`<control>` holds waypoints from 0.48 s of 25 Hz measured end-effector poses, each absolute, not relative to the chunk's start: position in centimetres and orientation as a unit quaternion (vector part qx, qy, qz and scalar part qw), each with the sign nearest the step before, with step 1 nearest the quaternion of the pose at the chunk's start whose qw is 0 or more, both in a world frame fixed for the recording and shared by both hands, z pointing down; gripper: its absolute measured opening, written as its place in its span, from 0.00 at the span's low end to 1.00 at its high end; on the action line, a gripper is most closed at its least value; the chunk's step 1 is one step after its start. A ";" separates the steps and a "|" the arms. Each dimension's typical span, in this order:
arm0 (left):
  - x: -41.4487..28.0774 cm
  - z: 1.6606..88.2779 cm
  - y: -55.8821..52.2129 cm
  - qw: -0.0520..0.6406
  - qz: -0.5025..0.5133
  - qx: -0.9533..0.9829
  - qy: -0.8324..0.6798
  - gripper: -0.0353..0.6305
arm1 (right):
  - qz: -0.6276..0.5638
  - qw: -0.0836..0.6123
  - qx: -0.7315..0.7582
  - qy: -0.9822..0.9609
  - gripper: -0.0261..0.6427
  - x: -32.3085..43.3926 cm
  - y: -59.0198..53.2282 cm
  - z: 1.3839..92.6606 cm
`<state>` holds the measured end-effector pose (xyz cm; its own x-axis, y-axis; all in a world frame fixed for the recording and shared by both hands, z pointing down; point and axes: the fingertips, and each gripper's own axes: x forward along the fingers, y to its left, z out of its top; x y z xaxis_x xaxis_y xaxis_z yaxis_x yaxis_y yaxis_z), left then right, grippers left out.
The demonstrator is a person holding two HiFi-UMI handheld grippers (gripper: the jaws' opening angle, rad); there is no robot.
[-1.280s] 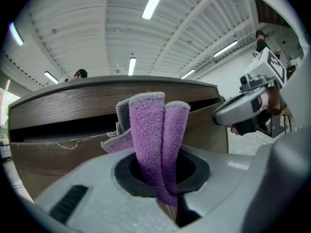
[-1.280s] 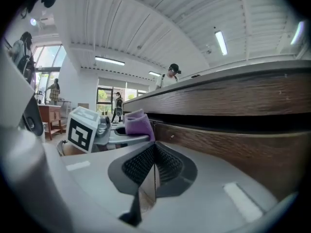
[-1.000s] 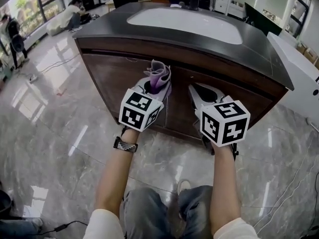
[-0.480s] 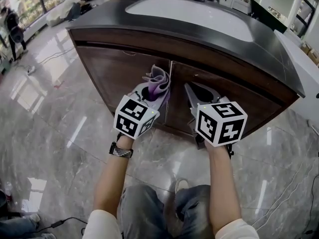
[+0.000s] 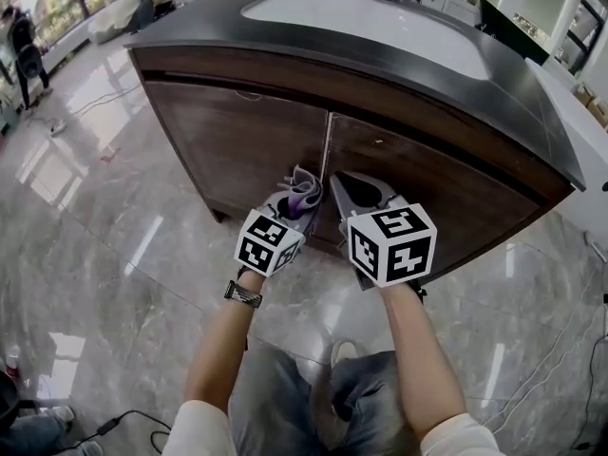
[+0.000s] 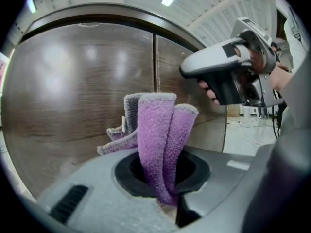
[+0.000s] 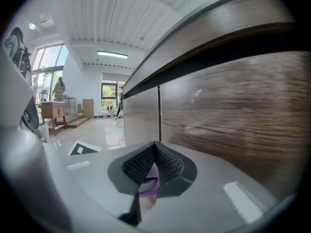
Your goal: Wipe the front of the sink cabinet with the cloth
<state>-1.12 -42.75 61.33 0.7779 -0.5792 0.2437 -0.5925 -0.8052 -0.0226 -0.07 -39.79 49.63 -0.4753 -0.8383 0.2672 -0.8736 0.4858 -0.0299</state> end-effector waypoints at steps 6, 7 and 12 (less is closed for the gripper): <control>-1.3 65.3 -42.8 0.044 0.151 0.938 -0.308 0.13 | 0.098 0.106 0.514 -0.846 0.05 0.4 -39.6 50.2; -1.4 66.1 -42.9 0.050 0.156 0.937 -0.307 0.13 | 0.103 0.101 0.517 -0.844 0.05 0.6 -39.5 50.0; -1.0 71.4 -42.6 0.084 0.194 0.931 -0.297 0.13 | 0.117 0.091 0.535 -0.831 0.05 1.6 -39.2 49.6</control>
<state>-1.05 -42.64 71.37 0.7489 -0.5197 0.4112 -0.5851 -0.8099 0.0421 1.64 -39.21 49.59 -0.4100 -0.8691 0.2769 -0.9117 0.3993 -0.0965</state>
